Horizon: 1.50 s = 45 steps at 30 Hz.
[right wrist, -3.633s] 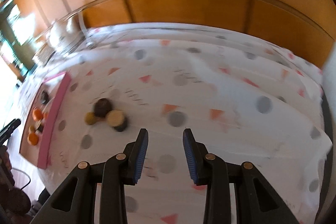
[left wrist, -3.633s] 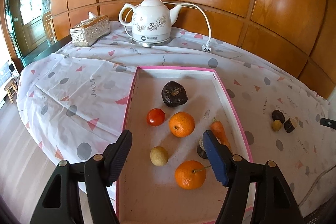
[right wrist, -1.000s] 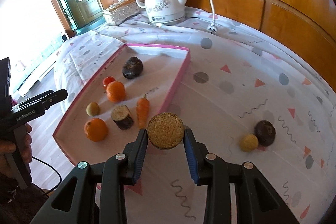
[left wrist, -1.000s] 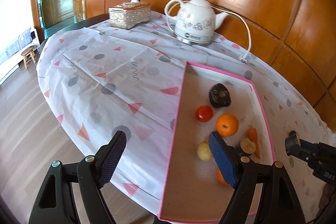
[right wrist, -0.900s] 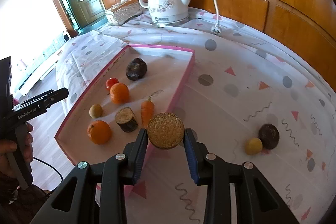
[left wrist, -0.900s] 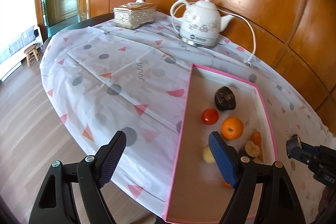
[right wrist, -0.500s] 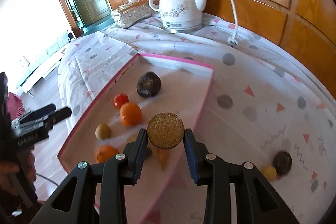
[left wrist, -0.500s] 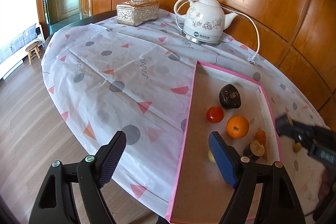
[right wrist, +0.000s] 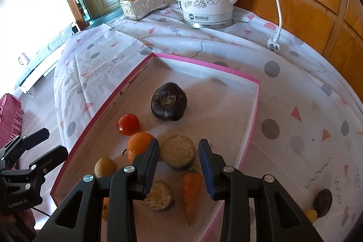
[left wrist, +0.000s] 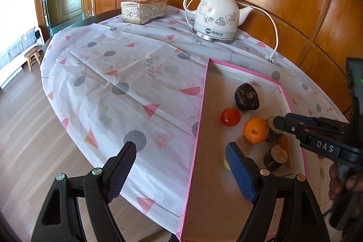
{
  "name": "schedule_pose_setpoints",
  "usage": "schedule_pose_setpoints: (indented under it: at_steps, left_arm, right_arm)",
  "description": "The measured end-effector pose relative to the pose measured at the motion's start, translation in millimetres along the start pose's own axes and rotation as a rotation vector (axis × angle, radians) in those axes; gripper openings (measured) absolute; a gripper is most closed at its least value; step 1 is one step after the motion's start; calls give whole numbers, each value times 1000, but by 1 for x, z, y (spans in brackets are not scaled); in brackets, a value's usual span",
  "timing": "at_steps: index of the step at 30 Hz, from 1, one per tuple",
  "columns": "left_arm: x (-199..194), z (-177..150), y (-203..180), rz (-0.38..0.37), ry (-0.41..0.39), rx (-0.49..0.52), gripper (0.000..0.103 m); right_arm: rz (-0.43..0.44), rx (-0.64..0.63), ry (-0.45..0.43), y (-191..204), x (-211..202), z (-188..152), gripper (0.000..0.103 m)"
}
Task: Organize fruits
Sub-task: 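Withdraw the open right tool from the tray, then move the left tool toward the small yellow potato on the cloth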
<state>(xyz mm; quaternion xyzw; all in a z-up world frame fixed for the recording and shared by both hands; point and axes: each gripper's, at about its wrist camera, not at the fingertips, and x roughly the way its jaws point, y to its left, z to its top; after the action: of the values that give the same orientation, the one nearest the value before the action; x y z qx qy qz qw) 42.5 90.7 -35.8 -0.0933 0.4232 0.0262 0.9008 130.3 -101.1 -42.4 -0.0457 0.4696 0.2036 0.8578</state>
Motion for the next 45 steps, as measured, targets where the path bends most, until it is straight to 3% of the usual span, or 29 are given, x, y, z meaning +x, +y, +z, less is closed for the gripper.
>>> schedule_pose_setpoints:
  at_steps: [16,45]
  left_arm:
    - [-18,-1,-19,-35,-37,54,81]
    - [-34,-5,-57,-66,-84,199,81]
  right_arm:
    - [-78,32,-88,-19,-59,-32,37]
    - [-258,94,-92,-89,-121,-88,37]
